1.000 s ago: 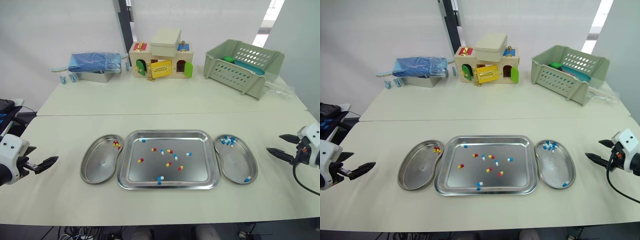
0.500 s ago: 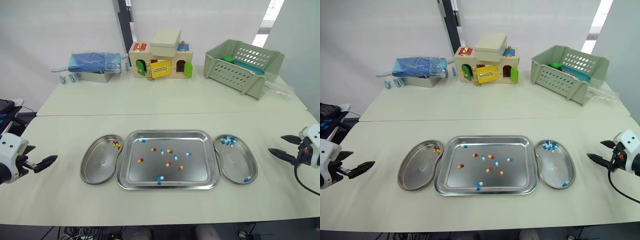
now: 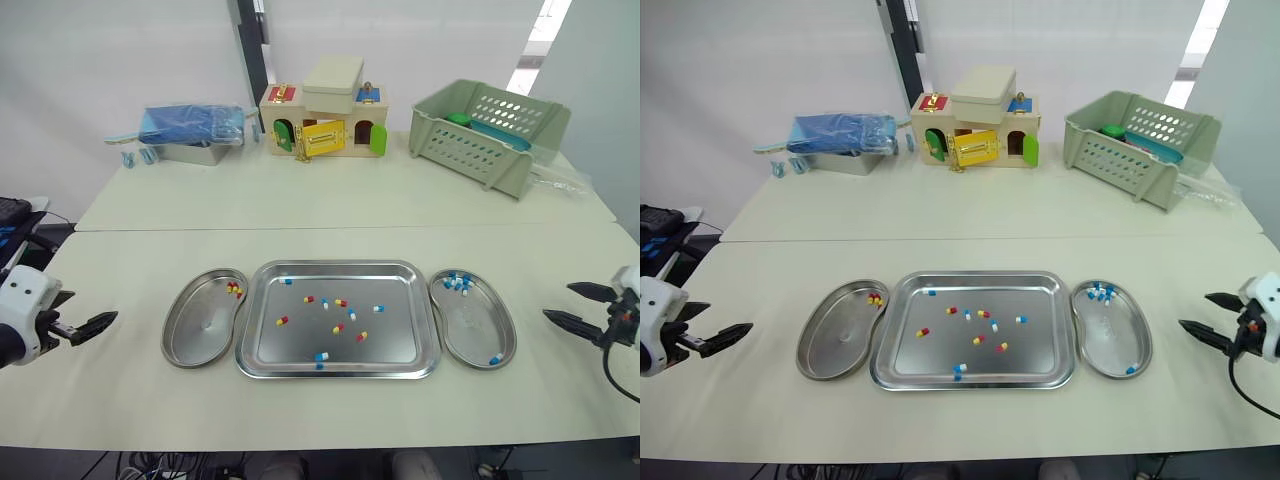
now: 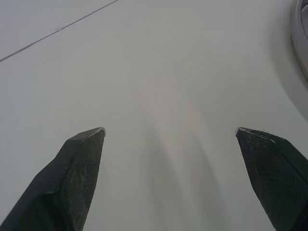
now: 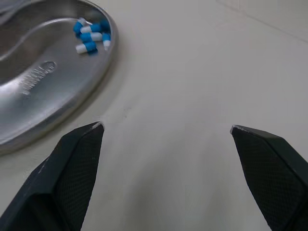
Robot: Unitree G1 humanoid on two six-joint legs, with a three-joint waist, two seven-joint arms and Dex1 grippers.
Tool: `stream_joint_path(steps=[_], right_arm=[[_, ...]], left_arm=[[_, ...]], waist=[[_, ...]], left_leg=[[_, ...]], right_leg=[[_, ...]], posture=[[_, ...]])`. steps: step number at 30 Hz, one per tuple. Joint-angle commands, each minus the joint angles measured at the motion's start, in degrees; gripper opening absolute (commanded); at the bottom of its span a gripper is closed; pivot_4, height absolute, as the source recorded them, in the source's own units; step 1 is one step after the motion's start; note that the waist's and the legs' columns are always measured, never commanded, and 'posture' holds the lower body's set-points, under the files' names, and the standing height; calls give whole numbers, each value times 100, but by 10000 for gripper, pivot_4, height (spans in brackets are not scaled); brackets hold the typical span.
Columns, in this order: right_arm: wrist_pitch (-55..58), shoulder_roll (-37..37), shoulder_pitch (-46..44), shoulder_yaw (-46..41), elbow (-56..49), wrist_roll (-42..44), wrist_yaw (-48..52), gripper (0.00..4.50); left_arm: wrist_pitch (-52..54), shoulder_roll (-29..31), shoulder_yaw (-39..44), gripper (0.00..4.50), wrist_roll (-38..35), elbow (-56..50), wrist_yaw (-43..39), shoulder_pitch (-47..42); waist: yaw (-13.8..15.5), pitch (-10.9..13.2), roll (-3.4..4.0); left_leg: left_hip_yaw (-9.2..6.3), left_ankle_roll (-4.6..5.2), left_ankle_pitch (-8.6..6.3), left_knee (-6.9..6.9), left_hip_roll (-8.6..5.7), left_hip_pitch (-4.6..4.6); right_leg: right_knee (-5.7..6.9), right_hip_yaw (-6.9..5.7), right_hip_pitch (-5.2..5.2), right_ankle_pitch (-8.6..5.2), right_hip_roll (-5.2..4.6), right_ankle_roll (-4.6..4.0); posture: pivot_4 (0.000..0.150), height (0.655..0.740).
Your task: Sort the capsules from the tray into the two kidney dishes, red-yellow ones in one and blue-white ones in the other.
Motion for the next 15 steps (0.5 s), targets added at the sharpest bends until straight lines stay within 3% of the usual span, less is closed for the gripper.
stream_joint_path(steps=[1, 7, 10, 15], right_arm=[[430, 178, 779, -549, -1445, 720, 153, 44428], [-71, 1375, 2054, -827, -3355, 1106, -278, 44428], [-306, 1963, 2766, -425, -4149, 1061, -290, 44428], [-1144, 2889, 3358, 156, -4537, 990, -219, 44428]], left_arm=[[64, 180, -18, 45000, -56, -432, -152, -96], [181, 201, -299, 45000, -38, -833, -477, -229], [255, 211, -500, 45000, -61, -972, -625, -465], [379, 242, -906, 45000, -35, -1204, -962, -768]], waist=[[16, 0, -4], [77, -1, -6], [125, 1, -4], [145, -5, -14]], left_leg=[[0, 0, 0, 0, 0, -2], [1, 0, 0, 1, 4, 2], [6, 0, 0, 1, 2, 3], [4, -1, 0, 2, 9, 5]], right_leg=[[0, 0, -1, 0, 0, 0], [0, 0, 6, 0, 2, 0], [1, 4, 5, 0, 1, 0], [1, 5, 7, 0, 9, 0]], posture=[[1500, 7400], [1500, 7400], [1500, 7400], [1500, 7400]])
